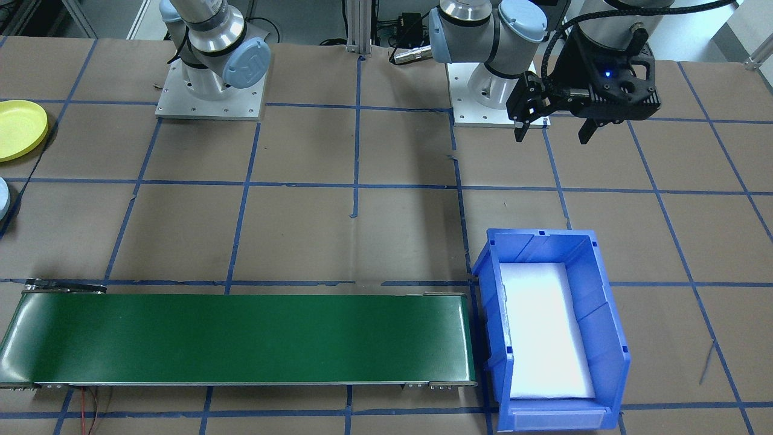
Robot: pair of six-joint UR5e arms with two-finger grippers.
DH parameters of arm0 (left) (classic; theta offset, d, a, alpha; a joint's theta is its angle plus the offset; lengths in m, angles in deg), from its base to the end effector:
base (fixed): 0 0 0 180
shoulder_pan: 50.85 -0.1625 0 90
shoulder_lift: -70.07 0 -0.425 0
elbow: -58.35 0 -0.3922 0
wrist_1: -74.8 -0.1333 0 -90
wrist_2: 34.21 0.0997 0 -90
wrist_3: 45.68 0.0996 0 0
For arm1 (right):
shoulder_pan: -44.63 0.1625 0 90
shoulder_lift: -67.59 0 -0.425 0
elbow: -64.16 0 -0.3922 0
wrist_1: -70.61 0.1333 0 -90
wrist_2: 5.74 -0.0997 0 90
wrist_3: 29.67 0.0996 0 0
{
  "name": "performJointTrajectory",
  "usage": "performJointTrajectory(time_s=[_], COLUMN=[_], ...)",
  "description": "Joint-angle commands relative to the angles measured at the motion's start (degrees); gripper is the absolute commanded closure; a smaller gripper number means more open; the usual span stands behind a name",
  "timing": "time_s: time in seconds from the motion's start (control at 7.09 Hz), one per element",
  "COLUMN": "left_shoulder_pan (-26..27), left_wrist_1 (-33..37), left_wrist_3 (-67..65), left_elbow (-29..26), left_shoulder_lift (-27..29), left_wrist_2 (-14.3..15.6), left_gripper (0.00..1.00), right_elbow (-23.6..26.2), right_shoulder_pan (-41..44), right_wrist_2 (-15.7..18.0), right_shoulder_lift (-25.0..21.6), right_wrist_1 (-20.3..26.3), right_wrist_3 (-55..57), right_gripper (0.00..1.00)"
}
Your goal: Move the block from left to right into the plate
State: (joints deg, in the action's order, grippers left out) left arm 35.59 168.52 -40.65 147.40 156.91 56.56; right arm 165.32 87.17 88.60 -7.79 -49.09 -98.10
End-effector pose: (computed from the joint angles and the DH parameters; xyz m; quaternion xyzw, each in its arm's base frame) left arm -0.1026 -0.4754 0.5161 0.0128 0.9999 -0.0029 0.0070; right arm -0.3325 -0.4758 0.3109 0.1805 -0.9823 -0.0139 0.0491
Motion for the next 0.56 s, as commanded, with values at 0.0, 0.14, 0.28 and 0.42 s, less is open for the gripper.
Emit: performJointTrajectory(time_s=[0.0,0.14,0.28,0.42], left_shoulder_pan=[0.04,-0.05,0.04,0.04], left_wrist_1=[-0.29,-0.2,-0.2,-0.2], left_wrist_3=[0.16,0.16,0.24,0.25], left_elbow=[0.16,0.16,0.16,0.16], left_shoulder_lift=[0.0,0.0,0.0,0.0], left_wrist_2=[-0.06,0.2,0.2,0.12], left_gripper=[0.0,0.0,0.0,0.0], right_elbow=[4.21,5.53,7.03,11.13], right_shoulder_pan=[-14.19,-18.77,-23.43,-26.69], right_wrist_2=[0.5,0.5,-0.28,-2.21], right_shoulder_lift=[-4.31,-8.34,-8.3,-7.51], right_wrist_1=[2.7,7.33,9.46,7.83], right_wrist_3=[-6.78,-9.15,-11.96,-13.64], right_gripper=[0.6,0.61,0.62,0.63])
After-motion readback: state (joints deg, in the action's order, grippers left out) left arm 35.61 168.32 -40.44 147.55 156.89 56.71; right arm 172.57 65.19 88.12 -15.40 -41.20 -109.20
